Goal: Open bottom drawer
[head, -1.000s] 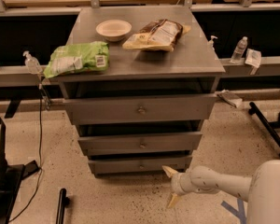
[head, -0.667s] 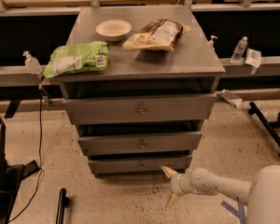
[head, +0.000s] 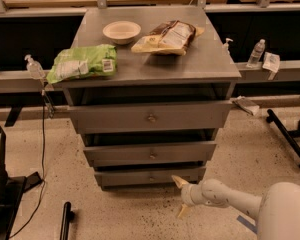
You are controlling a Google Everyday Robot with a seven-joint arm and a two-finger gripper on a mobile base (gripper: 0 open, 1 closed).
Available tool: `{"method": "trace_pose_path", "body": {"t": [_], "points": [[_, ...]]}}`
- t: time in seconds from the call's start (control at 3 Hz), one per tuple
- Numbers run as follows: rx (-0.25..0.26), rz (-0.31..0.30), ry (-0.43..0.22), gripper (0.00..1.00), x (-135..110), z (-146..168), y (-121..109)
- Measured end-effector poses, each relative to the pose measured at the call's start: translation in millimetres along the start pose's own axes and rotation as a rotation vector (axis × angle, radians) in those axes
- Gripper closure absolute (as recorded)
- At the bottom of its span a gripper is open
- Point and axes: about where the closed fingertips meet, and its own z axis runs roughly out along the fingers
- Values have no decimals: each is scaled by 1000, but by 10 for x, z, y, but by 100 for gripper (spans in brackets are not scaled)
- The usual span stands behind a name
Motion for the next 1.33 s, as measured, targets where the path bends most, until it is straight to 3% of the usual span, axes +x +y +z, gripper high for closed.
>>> {"method": "trace_pose_path", "body": {"t": [0.67,1.33], "points": [[33,-31,38,0,85,153,-241],[41,-54,78,0,271,359,-722]]}}
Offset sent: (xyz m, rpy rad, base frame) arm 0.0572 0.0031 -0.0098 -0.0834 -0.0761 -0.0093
